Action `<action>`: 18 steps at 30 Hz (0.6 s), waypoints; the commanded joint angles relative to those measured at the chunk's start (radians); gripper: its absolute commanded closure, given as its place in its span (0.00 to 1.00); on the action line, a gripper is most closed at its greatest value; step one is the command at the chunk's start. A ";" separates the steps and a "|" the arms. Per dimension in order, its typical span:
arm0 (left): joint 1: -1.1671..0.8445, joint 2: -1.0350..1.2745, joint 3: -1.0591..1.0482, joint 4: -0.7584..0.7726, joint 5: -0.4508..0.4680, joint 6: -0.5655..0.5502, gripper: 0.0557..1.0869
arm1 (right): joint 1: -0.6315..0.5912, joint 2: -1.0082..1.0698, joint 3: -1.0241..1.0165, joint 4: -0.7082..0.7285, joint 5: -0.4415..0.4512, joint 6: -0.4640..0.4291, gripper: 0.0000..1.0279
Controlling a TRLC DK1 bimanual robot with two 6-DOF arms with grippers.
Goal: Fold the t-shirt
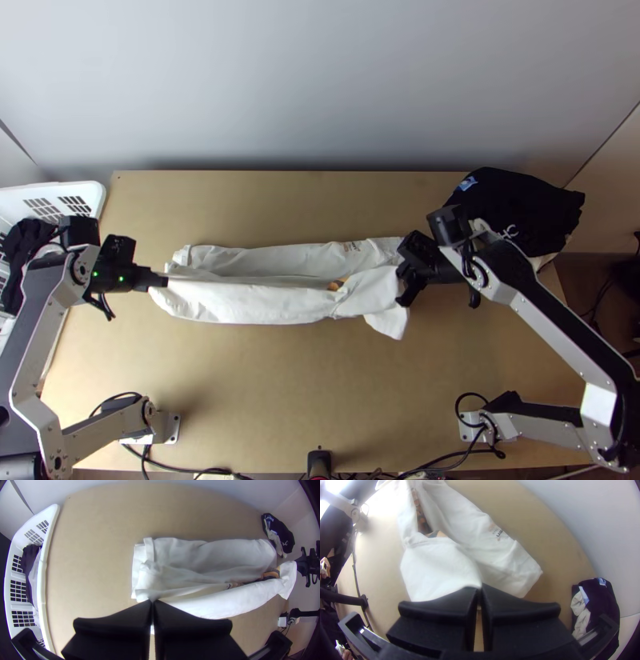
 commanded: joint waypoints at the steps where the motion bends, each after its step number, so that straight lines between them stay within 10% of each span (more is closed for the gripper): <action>1: -0.029 0.077 0.072 0.086 0.008 -0.060 0.97 | -0.077 0.115 0.047 0.033 0.000 -0.032 0.97; 18: -0.069 0.418 0.305 0.247 -0.020 -0.109 0.97 | -0.169 0.500 0.342 0.039 0.000 -0.041 0.97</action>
